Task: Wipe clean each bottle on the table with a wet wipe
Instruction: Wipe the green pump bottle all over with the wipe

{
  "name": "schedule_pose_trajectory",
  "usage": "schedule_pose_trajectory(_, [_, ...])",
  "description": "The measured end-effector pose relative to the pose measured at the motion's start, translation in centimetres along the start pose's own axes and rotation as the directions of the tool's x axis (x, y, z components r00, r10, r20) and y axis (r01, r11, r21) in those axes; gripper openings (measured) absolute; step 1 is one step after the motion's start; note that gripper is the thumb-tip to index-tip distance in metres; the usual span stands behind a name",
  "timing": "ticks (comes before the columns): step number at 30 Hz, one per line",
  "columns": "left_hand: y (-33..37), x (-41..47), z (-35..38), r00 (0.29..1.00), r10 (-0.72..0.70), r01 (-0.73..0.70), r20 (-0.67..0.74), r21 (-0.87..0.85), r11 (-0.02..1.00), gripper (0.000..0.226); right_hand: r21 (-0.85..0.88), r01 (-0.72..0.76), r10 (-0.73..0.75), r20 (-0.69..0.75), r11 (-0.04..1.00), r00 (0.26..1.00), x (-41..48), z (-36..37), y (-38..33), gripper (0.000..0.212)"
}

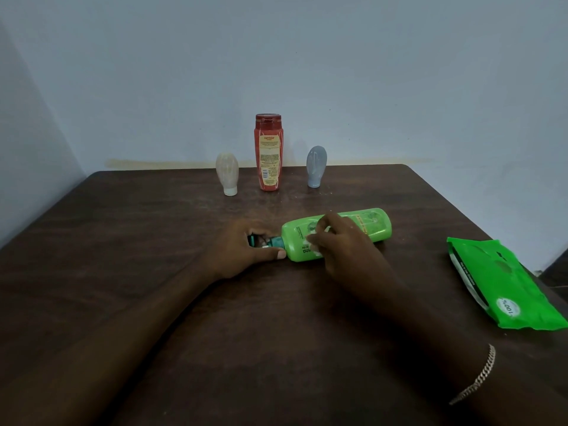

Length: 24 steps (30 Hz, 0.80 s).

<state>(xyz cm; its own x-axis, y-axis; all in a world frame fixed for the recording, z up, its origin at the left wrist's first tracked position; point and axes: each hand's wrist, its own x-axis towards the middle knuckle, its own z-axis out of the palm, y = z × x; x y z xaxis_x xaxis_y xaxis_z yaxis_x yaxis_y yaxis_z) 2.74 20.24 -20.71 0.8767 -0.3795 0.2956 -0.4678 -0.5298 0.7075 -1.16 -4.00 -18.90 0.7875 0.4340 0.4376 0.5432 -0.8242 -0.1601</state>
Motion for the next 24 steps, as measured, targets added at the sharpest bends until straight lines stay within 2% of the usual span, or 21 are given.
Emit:
schedule_pose_trajectory(3, [0.0, 0.1, 0.1, 1.000, 0.007, -0.007, -0.001, -0.008, 1.000, 0.038, 0.013, -0.039, 0.039, -0.044, 0.999, 0.998, 0.5, -0.2, 0.4, 0.028])
schedule_pose_trajectory(8, [-0.1, 0.1, 0.1, 1.000, -0.012, 0.012, 0.002, 0.019, 1.000, 0.037, 0.068, 0.095, -0.096, 0.010, 0.993, 0.995, 0.3, 0.2, -2.2, 0.024])
schedule_pose_trajectory(14, [0.2, -0.1, 0.0, 1.000, 0.005, -0.005, 0.008, 0.001, 1.000, 0.033, 0.091, -0.037, 0.044, -0.074, 0.995, 0.996, 0.6, -0.6, -0.1, 0.014])
schedule_pose_trajectory(17, [0.2, 0.1, -0.1, 1.000, -0.005, 0.005, 0.017, 0.001, 1.000, 0.034, 0.129, 0.008, -0.004, -0.030, 0.992, 1.000, 0.8, -0.3, -1.7, 0.027])
schedule_pose_trajectory(19, [0.1, 0.0, -0.1, 1.000, -0.012, 0.012, 0.014, 0.007, 1.000, 0.035, 0.124, 0.031, -0.029, -0.016, 0.992, 0.999, 0.3, -0.2, -2.1, 0.025])
schedule_pose_trajectory(21, [0.0, 0.0, -0.2, 1.000, -0.014, 0.014, 0.009, 0.013, 1.000, 0.031, 0.090, -0.012, 0.016, -0.046, 0.996, 0.999, 0.0, -0.4, -1.0, 0.018])
schedule_pose_trajectory(24, [0.4, -0.1, -0.1, 1.000, 0.012, -0.012, -0.001, 0.004, 1.000, 0.028, 0.067, -0.153, 0.161, -0.140, 0.986, 0.977, 0.1, -0.6, 1.1, 0.013])
